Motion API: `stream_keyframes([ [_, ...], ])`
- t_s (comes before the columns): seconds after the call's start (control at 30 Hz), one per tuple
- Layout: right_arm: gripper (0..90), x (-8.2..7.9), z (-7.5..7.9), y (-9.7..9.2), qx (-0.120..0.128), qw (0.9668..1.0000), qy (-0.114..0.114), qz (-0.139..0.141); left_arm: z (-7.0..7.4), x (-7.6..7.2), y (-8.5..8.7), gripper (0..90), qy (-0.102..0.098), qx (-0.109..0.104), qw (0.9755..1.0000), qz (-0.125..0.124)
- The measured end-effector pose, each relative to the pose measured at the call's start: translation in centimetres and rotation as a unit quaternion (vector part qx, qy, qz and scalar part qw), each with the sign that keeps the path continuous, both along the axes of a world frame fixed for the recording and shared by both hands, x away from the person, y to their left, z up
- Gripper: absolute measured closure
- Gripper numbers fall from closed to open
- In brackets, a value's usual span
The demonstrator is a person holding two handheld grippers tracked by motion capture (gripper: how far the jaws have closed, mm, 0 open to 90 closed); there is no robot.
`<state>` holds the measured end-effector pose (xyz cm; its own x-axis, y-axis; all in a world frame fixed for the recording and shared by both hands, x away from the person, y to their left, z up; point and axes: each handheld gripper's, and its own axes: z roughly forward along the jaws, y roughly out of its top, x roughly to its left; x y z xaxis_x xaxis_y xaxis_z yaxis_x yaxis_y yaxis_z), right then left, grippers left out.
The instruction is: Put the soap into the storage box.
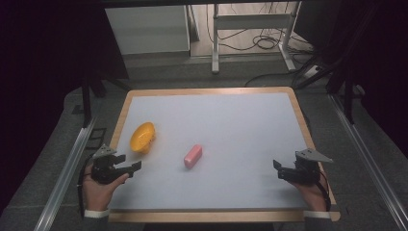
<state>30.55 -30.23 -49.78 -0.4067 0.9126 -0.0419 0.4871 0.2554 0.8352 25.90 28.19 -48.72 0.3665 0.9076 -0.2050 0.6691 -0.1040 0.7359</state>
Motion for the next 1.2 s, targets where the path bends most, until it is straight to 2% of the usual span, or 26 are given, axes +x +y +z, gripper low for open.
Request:
stream_keyframes([
  [0.2,8.6,-0.1,0.1,0.0,-0.003,1.0,-0.003,-0.001,1.0,0.4,-0.4,24.6,0.003,0.005,0.9999,-0.011],
  [0.47,8.6,-0.2,0.0,-0.1,-0.008,1.0,-0.002,-0.005,1.7,1.0,-1.2,24.7,0.015,0.011,0.9995,-0.024],
  [0.73,8.6,-0.3,0.1,-0.1,-0.009,0.9999,-0.003,-0.004,3.0,1.4,-2.5,24.5,0.007,0.022,0.999,-0.039],
  [0.87,8.6,-0.3,0.4,-0.3,0.014,0.9999,-0.001,0.001,3.2,1.6,-3.0,24.3,0.007,0.026,0.9986,-0.046],
  [1.2,8.7,-0.5,0.4,-0.3,0.008,1.0,-0.003,-0.004,4.1,2.1,-4.4,24.3,0.005,0.037,0.9976,-0.059],
])
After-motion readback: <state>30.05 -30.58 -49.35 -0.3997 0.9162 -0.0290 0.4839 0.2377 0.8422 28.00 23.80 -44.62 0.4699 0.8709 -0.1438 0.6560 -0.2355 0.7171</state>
